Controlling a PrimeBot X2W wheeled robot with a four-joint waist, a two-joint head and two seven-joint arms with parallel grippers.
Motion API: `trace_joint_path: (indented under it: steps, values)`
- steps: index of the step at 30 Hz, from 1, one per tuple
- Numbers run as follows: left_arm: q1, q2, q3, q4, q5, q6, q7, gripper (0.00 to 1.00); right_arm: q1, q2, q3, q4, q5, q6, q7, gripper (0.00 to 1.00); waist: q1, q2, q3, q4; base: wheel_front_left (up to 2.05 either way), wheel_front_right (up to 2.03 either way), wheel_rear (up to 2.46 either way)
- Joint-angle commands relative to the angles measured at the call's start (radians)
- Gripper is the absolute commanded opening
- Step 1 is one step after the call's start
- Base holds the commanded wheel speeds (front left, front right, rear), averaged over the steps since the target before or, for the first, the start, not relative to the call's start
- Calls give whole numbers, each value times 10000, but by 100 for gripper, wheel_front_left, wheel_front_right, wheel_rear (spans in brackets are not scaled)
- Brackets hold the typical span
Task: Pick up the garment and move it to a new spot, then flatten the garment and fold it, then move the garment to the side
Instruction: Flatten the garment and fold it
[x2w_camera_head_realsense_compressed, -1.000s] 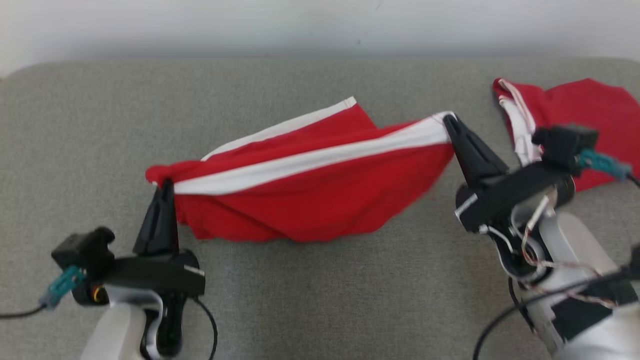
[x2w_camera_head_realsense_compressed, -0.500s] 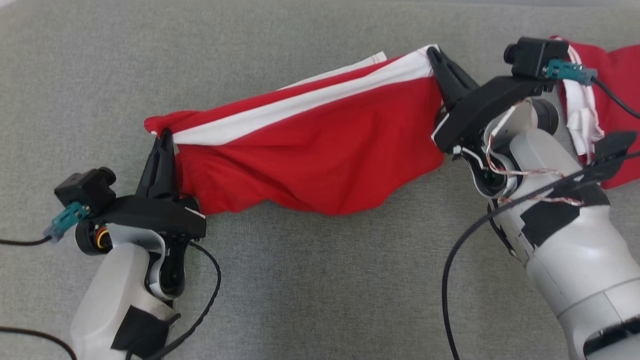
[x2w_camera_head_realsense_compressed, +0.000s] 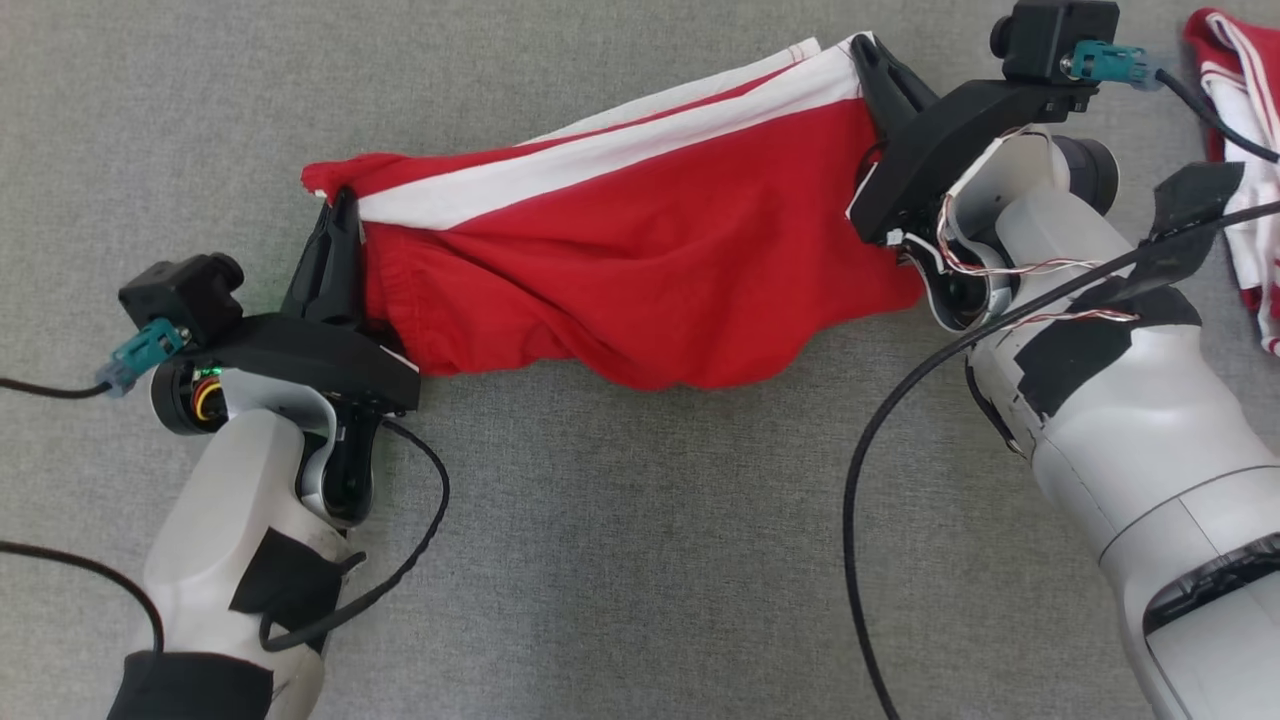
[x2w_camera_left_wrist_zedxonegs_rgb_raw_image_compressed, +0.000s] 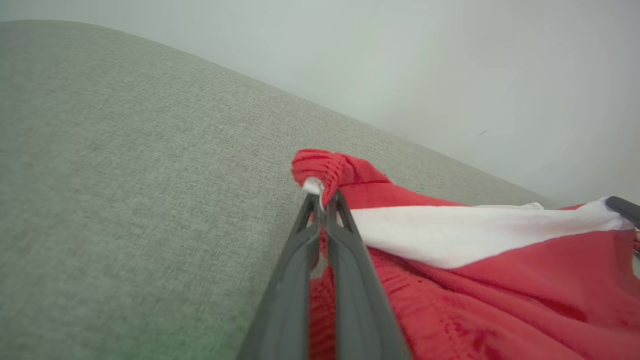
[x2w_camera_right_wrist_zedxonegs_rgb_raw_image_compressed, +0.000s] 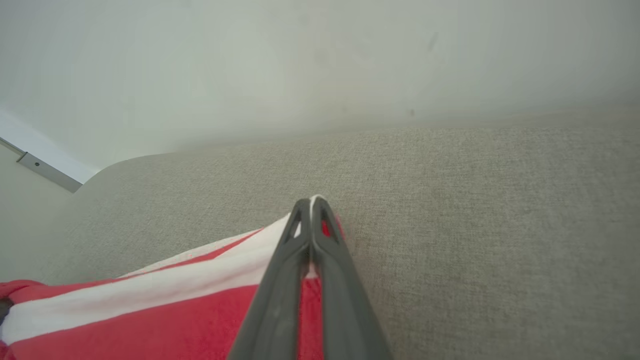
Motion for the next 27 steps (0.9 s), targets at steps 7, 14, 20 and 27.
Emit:
trace_joint_path:
  steps: [7, 14, 20, 27]
  values:
    - [-173, -70, 115, 344, 241, -183, -111, 100, -162, 152, 524, 401, 321, -11, -411, 100, -1, -2, -26, 63, 0, 0, 0]
    - [817, -74, 827, -769, 736, -214, -98, 100, 333, -204, 1081, 45, 820, -11, -811, 100, -1, -2, -471, -17, 0, 0, 0]
    - [2329, -140, 1307, -2255, 1310, -199, -100, 100, 1031, -552, 1559, -437, 1295, -11, -1060, 100, -1, -2, -1076, -176, 0, 0, 0]
    - [3946, -206, 1522, -4023, 2098, 51, -100, 100, 1943, -968, 2009, -952, 1659, -11, -1294, 100, -1, -2, -1678, -304, 0, 0, 0]
